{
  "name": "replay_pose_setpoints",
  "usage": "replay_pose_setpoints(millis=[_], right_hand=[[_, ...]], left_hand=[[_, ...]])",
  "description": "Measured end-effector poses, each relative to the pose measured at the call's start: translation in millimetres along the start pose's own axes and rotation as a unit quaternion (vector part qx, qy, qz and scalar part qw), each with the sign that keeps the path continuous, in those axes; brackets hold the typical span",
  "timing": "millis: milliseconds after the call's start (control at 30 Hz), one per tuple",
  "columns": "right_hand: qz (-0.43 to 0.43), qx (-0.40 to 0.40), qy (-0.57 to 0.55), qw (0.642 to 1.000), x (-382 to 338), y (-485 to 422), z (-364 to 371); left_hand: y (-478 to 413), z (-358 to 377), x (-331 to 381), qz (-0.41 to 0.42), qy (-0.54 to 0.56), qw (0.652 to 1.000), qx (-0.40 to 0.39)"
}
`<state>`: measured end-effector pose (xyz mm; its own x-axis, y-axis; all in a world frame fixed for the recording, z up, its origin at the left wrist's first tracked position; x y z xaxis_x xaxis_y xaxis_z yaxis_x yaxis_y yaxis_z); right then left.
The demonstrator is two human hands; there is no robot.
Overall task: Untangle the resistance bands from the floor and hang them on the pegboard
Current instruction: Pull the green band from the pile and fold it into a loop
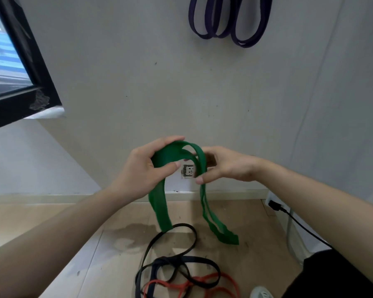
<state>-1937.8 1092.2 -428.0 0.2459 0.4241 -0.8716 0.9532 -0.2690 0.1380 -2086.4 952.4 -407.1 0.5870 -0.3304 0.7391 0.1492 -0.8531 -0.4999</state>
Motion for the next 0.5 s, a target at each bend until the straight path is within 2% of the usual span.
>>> replay_pose_setpoints(millis=[100,200,367,500], right_hand=[[-0.059,0.069,-0.062,0.994,-23,-3,5],[-0.092,0.096,-0.041,0.99,-33,-5,11],[-0.074,0.116,-0.042,0.99,-35,-3,4],[-0.06,0.098,-0.064,0.991,-32,0,3]], left_hand=[[-2,2,3,0.01,0.017,1.0,-0.013],[-3,3,4,0.019,0.035,0.999,-0.023],[0,-2,-4,-0.006,-0.006,0.999,-0.037],[4,-7,-10,-0.046,-0.074,0.995,-0.05]])
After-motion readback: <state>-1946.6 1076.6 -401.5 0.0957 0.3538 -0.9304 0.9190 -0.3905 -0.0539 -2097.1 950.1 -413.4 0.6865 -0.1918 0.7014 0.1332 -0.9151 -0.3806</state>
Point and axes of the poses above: each hand's wrist, its own y-axis away from the middle knuckle, its own z-axis out of the palm, x = y × z, the point moved 5 cm from there along -y, towards the middle knuckle, and after that the axes turned 3 degrees about -x, right-handed, at the moved point
